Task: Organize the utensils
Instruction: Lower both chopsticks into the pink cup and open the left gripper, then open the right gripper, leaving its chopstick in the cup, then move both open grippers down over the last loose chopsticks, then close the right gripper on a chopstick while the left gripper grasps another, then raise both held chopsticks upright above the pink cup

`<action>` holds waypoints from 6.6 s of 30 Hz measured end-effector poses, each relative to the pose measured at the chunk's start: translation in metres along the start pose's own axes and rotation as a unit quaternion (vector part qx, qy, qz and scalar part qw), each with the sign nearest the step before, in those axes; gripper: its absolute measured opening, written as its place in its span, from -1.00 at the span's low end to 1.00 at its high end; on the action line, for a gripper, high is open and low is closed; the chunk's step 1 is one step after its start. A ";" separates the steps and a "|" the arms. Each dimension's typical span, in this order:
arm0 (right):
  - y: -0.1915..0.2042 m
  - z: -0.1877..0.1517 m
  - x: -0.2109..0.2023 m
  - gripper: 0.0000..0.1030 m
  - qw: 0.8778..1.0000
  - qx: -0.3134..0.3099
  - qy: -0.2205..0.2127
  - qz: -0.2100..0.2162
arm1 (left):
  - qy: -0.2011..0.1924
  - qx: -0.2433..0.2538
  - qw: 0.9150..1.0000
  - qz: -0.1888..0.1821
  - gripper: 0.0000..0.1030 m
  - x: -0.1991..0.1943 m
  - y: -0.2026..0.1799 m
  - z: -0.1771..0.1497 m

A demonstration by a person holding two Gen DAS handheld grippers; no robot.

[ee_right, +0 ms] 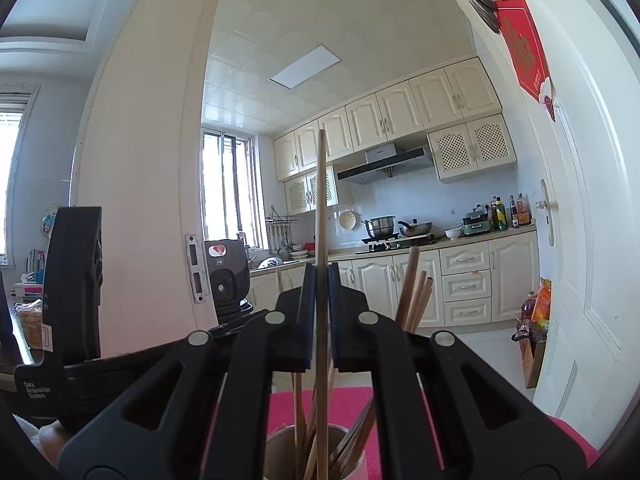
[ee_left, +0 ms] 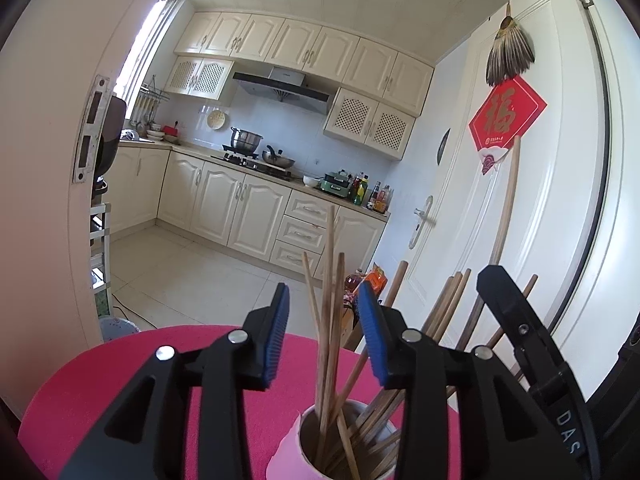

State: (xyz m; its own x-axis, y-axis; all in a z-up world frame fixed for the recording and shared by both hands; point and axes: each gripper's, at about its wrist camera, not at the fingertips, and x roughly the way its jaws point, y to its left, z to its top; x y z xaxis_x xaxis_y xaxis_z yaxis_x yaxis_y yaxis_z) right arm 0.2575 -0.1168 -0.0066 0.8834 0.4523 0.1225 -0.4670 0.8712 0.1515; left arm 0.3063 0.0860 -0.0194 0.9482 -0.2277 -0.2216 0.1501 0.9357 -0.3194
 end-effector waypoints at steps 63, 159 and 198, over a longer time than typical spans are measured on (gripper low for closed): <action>0.061 -0.089 -0.066 -0.12 0.916 0.053 0.398 -0.011 | 0.277 0.002 0.957 0.089 -0.05 -0.122 0.016 -0.112; 0.034 -0.026 -0.064 -0.90 0.926 0.098 0.359 0.066 | 0.166 0.008 0.986 0.029 -0.88 -0.117 -0.018 -0.051; 0.035 -0.012 -0.054 -0.89 0.964 0.049 0.258 0.046 | 0.157 0.004 0.987 0.018 -0.88 -0.094 -0.023 -0.043</action>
State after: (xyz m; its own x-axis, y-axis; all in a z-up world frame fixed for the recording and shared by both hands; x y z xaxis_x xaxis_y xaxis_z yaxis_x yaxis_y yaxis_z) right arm 0.1942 -0.1086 -0.0198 0.7272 0.5839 -0.3610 -0.5232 0.8119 0.2591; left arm 0.2013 0.0744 -0.0305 0.8191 -0.2657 -0.5084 0.1216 0.9465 -0.2988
